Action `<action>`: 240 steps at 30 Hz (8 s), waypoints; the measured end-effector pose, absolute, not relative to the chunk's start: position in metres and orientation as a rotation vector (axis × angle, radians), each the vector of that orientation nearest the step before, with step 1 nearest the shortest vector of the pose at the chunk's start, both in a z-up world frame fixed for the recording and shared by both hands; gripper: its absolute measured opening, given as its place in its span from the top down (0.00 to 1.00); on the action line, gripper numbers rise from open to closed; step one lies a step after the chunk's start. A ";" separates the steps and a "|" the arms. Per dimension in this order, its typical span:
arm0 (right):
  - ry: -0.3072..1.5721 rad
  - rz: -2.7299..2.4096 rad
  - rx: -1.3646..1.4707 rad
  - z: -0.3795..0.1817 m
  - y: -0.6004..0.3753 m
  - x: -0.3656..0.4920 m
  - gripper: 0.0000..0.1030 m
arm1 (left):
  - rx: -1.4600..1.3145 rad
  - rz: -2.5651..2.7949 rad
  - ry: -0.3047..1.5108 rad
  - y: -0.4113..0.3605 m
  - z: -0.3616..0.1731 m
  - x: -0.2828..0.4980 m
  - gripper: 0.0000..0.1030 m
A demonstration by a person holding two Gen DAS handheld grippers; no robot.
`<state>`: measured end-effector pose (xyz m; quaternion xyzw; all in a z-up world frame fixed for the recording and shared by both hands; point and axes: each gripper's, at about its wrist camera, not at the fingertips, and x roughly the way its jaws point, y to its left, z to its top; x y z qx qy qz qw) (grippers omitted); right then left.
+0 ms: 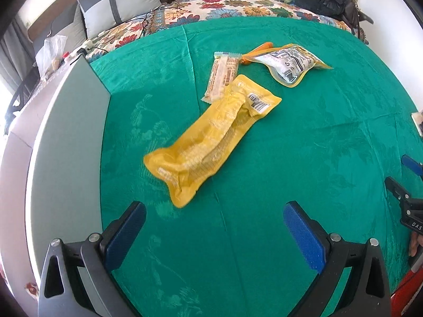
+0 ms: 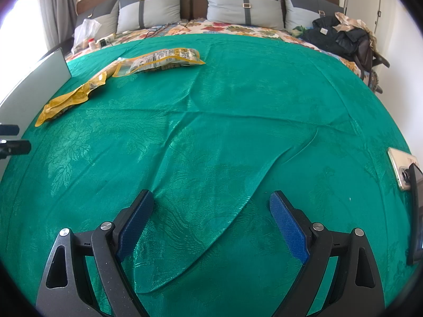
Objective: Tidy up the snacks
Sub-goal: 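Lower the left tool onto the long yellow pack and grasp it, then grasp the cream bar pack with the right tool while the left tool holds the yellow pack, then carry both packs into the white cardboard box and open both tools, then move both tools back over the orange sausage and peanut bag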
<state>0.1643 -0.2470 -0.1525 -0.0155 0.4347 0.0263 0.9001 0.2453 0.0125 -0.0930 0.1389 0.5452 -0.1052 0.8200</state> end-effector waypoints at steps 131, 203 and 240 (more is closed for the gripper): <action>0.980 0.328 -0.143 -0.152 -0.192 0.138 0.15 | 0.062 -0.143 1.016 0.057 -0.137 0.182 0.00; 0.866 0.162 -0.158 -0.149 -0.217 0.163 0.29 | -0.026 -0.129 1.026 0.021 -0.132 0.168 0.04; 0.899 0.168 -0.089 -0.156 -0.226 0.169 0.11 | 0.014 -0.192 1.031 0.016 -0.121 0.217 0.00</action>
